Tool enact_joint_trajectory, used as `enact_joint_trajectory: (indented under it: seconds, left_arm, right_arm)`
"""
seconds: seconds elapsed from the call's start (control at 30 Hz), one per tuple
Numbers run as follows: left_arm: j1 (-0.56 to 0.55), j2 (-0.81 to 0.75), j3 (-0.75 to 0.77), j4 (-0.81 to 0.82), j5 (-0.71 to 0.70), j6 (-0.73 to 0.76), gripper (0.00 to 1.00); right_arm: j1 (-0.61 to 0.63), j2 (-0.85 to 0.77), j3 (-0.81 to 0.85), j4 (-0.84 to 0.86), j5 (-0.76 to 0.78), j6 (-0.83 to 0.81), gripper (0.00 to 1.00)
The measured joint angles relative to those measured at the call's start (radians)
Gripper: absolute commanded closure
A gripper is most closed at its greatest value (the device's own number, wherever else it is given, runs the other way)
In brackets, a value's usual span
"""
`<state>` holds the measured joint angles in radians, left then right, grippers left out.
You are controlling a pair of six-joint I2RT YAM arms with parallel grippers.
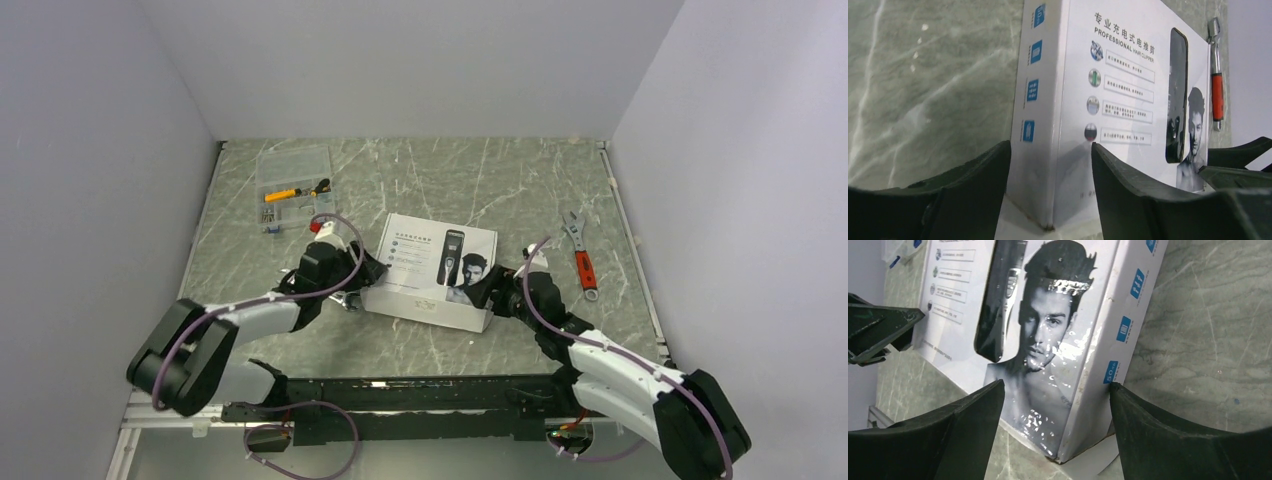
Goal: Sort the hair-cutting tools
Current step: Close the storage box at the center of the board.
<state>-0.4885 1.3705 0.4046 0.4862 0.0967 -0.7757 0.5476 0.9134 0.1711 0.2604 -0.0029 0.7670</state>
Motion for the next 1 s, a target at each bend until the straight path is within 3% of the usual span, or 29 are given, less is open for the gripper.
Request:
enact_joint_trajectory:
  seconds: [0.13,0.23,0.4,0.47,0.53,0.73,1.0]
  left_arm:
    - [-0.002,-0.142,-0.037,-0.096,-0.048,-0.010,0.28]
    - [0.001,-0.252,-0.050,-0.159,-0.113,-0.027,0.31]
    - [0.047,-0.299,-0.055,-0.196,-0.167,-0.063,0.60]
    - [0.074,-0.262,-0.055,-0.200,-0.168,-0.074,0.64]
    - [0.100,-0.196,-0.055,-0.199,-0.164,-0.085,0.66]
    - [0.113,-0.048,-0.048,-0.182,-0.114,-0.101,0.67]
    - [0.092,0.018,-0.049,-0.048,-0.035,-0.102,0.68]
  right_arm:
    - [-0.014,-0.081,0.019,-0.062,-0.007,-0.026,0.19]
    - [-0.043,-0.167,0.032,-0.104,-0.016,-0.041,0.22]
    - [-0.130,-0.269,0.032,-0.145,-0.041,-0.044,0.48]
    - [-0.180,-0.277,0.024,-0.146,-0.062,-0.034,0.58]
    - [-0.218,-0.279,0.007,-0.147,-0.077,-0.023,0.62]
    - [-0.240,-0.232,-0.042,-0.147,-0.105,-0.006,0.60]
    - [-0.240,-0.094,-0.054,-0.113,-0.107,0.002,0.55]
